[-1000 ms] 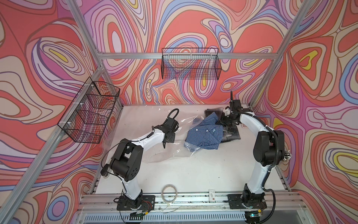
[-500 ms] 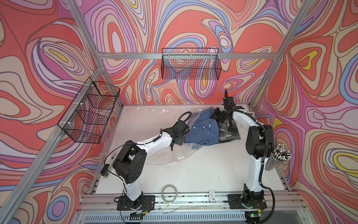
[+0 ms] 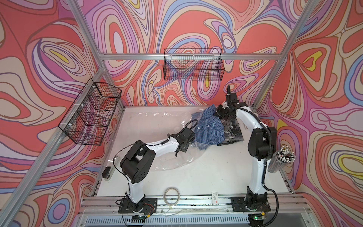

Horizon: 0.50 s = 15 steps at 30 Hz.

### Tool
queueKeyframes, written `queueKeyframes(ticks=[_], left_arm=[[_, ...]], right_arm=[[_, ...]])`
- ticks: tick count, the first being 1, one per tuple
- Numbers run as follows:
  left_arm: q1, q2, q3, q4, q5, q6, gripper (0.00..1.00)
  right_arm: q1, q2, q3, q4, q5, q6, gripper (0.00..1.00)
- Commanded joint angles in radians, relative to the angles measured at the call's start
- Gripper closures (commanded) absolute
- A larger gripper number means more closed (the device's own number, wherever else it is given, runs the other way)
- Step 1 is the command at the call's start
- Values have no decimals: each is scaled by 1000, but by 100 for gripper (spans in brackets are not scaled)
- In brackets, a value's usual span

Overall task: Take the shirt out of the vacuum bag
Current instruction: Take out the shirt from the vacuum bag.

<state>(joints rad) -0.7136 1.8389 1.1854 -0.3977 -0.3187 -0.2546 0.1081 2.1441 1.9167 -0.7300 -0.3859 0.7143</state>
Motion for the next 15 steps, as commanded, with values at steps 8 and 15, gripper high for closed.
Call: queueKeyframes(ticks=[8, 15], left_arm=[[25, -252, 67, -57, 60, 38, 39], [249, -412, -84, 40, 289, -62, 32]], right_arm=[[-11, 13, -109, 155, 31, 59, 100], [-4, -28, -250, 327, 19, 164, 100]])
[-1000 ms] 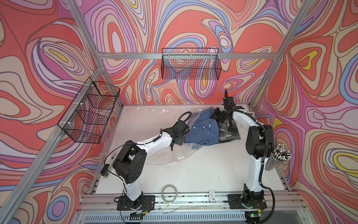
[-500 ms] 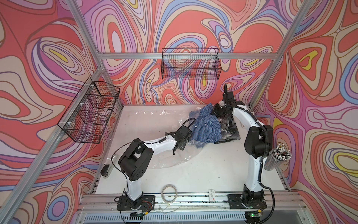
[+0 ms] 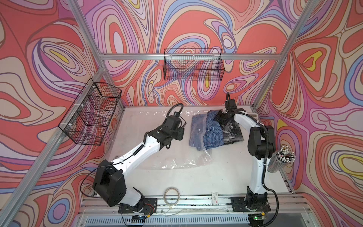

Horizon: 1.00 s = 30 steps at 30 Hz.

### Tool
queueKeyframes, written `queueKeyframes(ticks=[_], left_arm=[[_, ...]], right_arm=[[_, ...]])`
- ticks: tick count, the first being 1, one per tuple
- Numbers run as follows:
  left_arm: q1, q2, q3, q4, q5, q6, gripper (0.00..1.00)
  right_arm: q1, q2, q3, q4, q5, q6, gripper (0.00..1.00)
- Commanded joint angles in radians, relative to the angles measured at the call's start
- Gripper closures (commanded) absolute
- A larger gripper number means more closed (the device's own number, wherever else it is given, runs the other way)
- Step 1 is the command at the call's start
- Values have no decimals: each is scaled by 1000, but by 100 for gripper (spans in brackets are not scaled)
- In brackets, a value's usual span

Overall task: Take the shirt out of the vacuum bag
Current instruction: Take out the shirt from the vacuum bag.

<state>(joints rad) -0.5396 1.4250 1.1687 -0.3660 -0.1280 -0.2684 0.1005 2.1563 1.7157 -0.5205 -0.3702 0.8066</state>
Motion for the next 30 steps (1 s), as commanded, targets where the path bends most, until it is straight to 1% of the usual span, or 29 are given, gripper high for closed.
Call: queueKeyframes(ticks=[1, 5, 8, 11, 14, 19, 20, 22, 30], left_arm=[[114, 16, -77, -3, 105, -56, 32], [260, 117, -61, -65, 147, -115, 34], [325, 197, -47, -61, 134, -136, 36], [373, 280, 4, -91, 131, -151, 39], [405, 355, 60, -108, 128, -161, 41], [421, 468, 167, -144, 130, -156, 42], [425, 489, 188, -153, 138, -156, 42], [436, 531, 226, -166, 188, -165, 43], [444, 593, 216, -149, 223, -183, 44]], right_arm=[[12, -52, -79, 155, 9, 94, 100], [36, -72, -150, 257, 25, 175, 100], [49, -72, -168, 304, 31, 218, 100], [54, -61, -150, 302, 27, 230, 100], [55, -56, -133, 295, 34, 237, 100], [62, -43, -131, 325, 24, 280, 100], [63, -37, -131, 332, 17, 287, 100], [62, -25, -116, 331, 8, 290, 100], [57, 21, 32, 137, -2, 181, 100]])
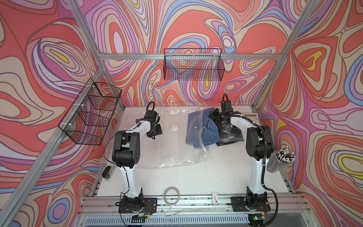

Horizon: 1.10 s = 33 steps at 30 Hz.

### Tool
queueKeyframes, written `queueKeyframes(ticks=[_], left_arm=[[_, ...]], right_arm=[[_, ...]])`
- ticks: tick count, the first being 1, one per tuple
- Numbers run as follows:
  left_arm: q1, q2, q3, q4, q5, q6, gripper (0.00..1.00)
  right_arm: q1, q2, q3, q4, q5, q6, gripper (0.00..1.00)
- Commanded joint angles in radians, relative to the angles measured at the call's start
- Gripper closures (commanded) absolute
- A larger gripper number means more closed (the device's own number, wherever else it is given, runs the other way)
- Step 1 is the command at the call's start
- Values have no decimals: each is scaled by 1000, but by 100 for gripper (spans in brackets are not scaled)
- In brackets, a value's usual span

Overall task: Take the shirt out of the vacuum bag
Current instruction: Take out the shirt from the vacuum bag.

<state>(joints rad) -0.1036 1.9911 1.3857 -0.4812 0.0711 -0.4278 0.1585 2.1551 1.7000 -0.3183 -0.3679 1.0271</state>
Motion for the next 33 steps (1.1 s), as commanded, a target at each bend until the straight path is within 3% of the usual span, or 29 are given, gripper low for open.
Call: queueKeyframes(ticks=[1, 10, 24, 33], left_arm=[[8, 32, -10, -26, 26, -27, 45], [10, 34, -70, 20, -2, -49, 51], [10, 29, -76, 24, -13, -43, 53], [9, 23, -85, 31, -15, -44, 54]], right_arm=[[-1, 27, 67, -89, -5, -53, 100], [-1, 29, 119, -188, 15, -143, 100], [-97, 85, 388, -502, 44, -378, 100], [-164, 76, 389, -555, 21, -435, 100]])
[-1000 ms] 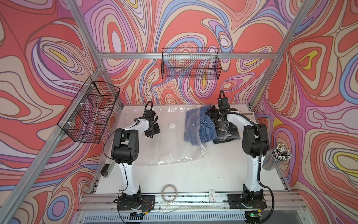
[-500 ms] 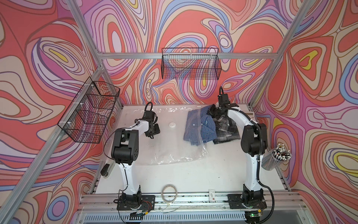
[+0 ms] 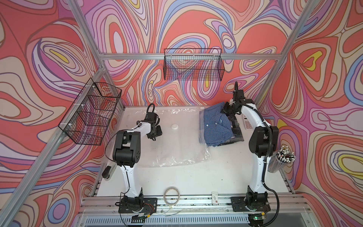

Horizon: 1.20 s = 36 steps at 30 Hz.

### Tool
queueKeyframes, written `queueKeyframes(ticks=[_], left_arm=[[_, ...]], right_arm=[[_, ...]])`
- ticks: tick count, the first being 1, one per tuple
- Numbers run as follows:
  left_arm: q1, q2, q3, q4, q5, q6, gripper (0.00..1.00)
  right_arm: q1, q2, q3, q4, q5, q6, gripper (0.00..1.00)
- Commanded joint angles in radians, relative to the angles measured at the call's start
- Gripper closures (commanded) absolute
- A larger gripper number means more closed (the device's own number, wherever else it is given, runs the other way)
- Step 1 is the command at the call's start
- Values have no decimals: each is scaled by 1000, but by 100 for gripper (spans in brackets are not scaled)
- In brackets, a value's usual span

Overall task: Take the shirt out of the vacuum bag
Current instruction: Take out the shirt from the vacuum bag, then place the shirt at the center of the board.

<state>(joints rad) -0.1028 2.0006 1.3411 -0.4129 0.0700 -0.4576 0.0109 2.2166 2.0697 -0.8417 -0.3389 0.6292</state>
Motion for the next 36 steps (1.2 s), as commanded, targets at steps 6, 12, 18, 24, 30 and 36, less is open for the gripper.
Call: queueKeyframes(ticks=[6, 12, 18, 24, 30, 36], left_arm=[[8, 13, -40, -38, -15, -12, 54], [8, 13, -42, -37, -19, -12, 54], [8, 13, -42, -39, -23, -15, 54], [4, 19, -33, -46, -27, -13, 56], [-2, 31, -13, -64, -40, -9, 58], [-7, 41, 2, -74, -49, -9, 60]], right_arm=[[-55, 21, 75, -67, -39, -48, 100], [-69, -21, 107, -28, -153, -9, 100], [-92, 106, 138, -94, -108, -100, 100], [-123, 241, 260, -170, -88, -191, 100], [-142, 353, 399, -269, 4, -280, 100], [-149, 268, 293, -161, 8, -313, 82]])
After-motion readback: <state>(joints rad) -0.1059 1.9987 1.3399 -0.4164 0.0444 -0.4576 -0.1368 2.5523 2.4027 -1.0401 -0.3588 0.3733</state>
